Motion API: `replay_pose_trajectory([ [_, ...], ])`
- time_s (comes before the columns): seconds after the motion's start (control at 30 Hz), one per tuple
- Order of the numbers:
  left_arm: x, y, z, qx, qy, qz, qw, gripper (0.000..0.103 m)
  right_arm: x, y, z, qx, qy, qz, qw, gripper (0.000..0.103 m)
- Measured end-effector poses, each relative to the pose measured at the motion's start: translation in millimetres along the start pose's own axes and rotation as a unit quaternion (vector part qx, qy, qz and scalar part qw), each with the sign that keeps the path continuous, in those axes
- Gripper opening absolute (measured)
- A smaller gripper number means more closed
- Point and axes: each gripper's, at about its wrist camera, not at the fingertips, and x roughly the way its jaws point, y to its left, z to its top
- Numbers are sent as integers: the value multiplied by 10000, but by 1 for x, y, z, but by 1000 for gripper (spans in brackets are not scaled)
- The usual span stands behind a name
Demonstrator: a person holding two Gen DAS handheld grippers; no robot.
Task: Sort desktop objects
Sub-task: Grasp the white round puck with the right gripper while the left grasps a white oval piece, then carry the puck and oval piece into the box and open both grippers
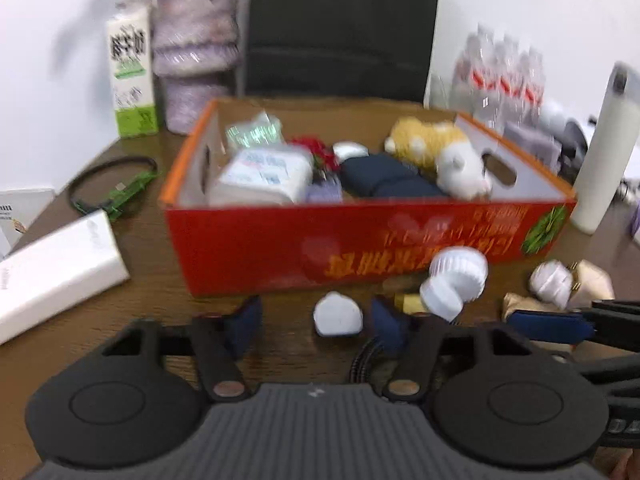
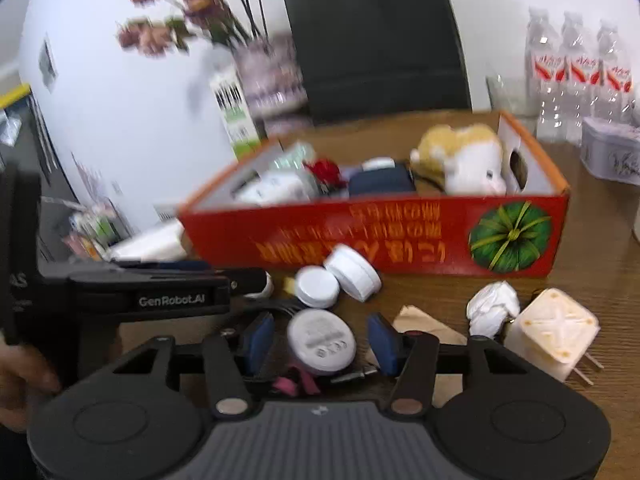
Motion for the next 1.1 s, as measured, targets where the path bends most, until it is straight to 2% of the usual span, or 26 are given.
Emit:
replay_pose_trajectory([
  [0.03, 1, 0, -3, -46, -78, 83, 9999, 45, 5, 0, -3, -13, 45, -10, 10000, 38],
  [0.07, 1, 0, -4, -63, -107, 125, 9998, 40, 6, 1, -7, -37, -2, -4, 10000, 37],
  [0.1, 0, 1, -4, -65, -125, 110, 9998, 26, 4, 1, -9, -56, -47, 23, 10000, 37],
  [0.23, -2, 6, -5, -138, -178, -10, 9997, 26, -7, -4, -11, 116, -404, 233, 9988, 37],
  [0.3, -5, 7, -5, -143, -160, 17, 9998, 26, -14, -1, -10, 3, -622, 107, 9980, 37],
  [0.4, -20, 5, -3, -130, -357, 23, 9993, 26, -28, 4, -7, -217, -883, -69, 9958, 37],
  [0.53, -67, 4, -11, -312, -663, -106, 9973, 26, -54, 6, -9, -244, -1132, -407, 9924, 37],
  [0.63, -96, 1, -27, -499, -620, -360, 9962, 26, -73, 1, -22, 108, -1022, -325, 9942, 37],
  [0.7, -115, -10, -44, -292, -568, -385, 9972, 26, -85, 7, -37, 23, -951, -570, 9938, 37],
  [0.8, -133, -25, -66, -50, -450, -360, 9983, 26, -100, 21, -64, -320, -715, -1264, 9889, 37],
  [0.93, -153, -42, -100, 228, -262, -403, 9986, 26, -118, 30, -97, -370, -403, -1427, 9883, 37],
  [1.1, -170, -50, -129, 286, -96, -495, 9983, 26, -143, 43, -130, -552, -343, -1628, 9845, 37],
])
